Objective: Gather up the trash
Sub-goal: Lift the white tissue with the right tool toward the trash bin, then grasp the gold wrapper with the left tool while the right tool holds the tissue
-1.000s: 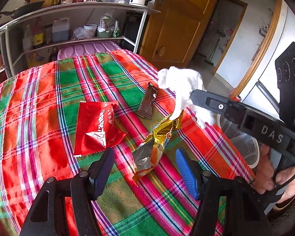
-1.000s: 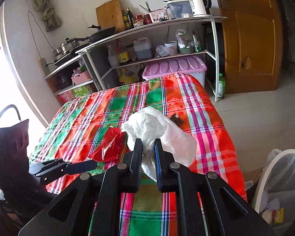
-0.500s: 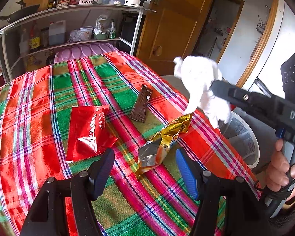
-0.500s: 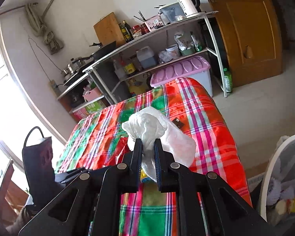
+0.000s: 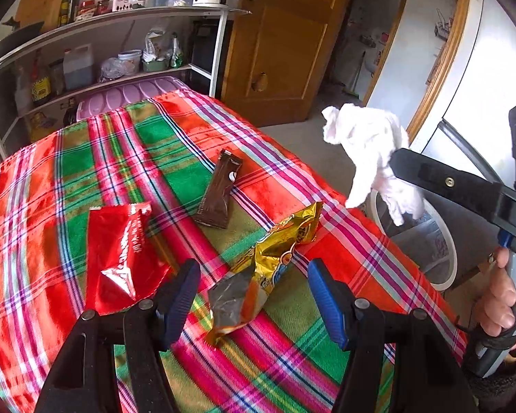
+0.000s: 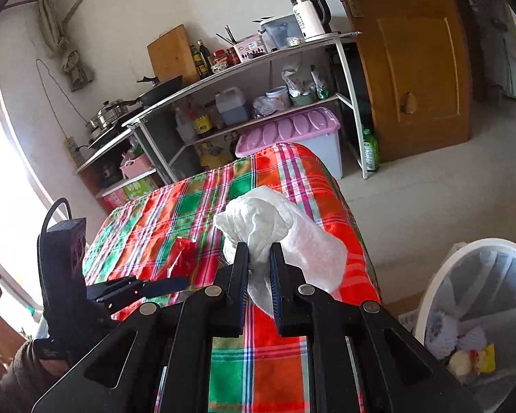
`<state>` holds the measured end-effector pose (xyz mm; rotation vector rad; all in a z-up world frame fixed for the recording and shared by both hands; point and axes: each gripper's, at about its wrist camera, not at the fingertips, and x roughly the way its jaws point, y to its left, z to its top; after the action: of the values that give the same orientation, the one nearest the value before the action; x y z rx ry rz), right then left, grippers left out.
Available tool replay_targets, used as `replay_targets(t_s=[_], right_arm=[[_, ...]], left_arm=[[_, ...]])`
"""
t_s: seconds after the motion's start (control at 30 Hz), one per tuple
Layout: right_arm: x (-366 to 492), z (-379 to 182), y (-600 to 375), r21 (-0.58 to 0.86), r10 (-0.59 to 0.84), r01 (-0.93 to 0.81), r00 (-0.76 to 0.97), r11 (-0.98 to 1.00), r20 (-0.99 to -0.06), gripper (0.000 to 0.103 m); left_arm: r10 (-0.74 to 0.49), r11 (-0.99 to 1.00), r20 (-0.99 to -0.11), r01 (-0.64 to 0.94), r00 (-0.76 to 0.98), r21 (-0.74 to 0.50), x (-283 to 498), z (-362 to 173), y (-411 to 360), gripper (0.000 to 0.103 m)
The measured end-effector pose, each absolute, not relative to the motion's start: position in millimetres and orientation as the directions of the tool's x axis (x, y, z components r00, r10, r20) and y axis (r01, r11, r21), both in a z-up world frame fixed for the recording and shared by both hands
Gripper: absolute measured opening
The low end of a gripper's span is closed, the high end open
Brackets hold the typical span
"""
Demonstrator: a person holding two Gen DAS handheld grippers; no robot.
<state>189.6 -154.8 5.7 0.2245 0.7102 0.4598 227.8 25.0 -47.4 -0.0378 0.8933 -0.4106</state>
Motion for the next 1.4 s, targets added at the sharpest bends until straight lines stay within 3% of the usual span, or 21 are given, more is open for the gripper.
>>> replay_targets(t_s=[0.27,0.33,0.4,0.47,0.57,0.8,1.4], right_arm=[[185,1,-165,0.335,0.449,-0.302,0.674,0.892,-0.587,0.012],[183,1,-168,0.338,0.449,-0.300,0.673,0.892,-0.587,0.012],[182,0,-169,0.336,0.447,-0.298,0.674,0.893,-0.588,0.012],[180,-1,-171,0.333,0.442,-0.295,0.676,0.896,-0.590,0.012],[179,-3,-174,0.334,0.439,-0.290,0.674,0.897,-0.593,0.012],[173,-1,-183,0.323,0.421,-0.277,0.686,0.905,-0.593,0.012],[152,7,-225,0.309,0.354,-0.204,0.733,0.929,-0.580,0.012]], left_arm=[[-0.350,0.922,-0.761,0.344,0.547,-0.177,230,-55,11,0.064],[-0.358,0.918,-0.758,0.352,0.546,-0.180,229,-54,7,0.060],[-0.357,0.918,-0.761,0.353,0.542,-0.180,230,-55,5,0.045],[-0.345,0.922,-0.767,0.347,0.540,-0.170,230,-56,2,0.042],[-0.346,0.921,-0.769,0.351,0.538,-0.169,228,-56,-2,0.029],[-0.337,0.923,-0.767,0.353,0.546,-0.154,223,-52,-8,0.018],[-0.375,0.908,-0.723,0.389,0.581,-0.157,205,-17,-38,0.015]])
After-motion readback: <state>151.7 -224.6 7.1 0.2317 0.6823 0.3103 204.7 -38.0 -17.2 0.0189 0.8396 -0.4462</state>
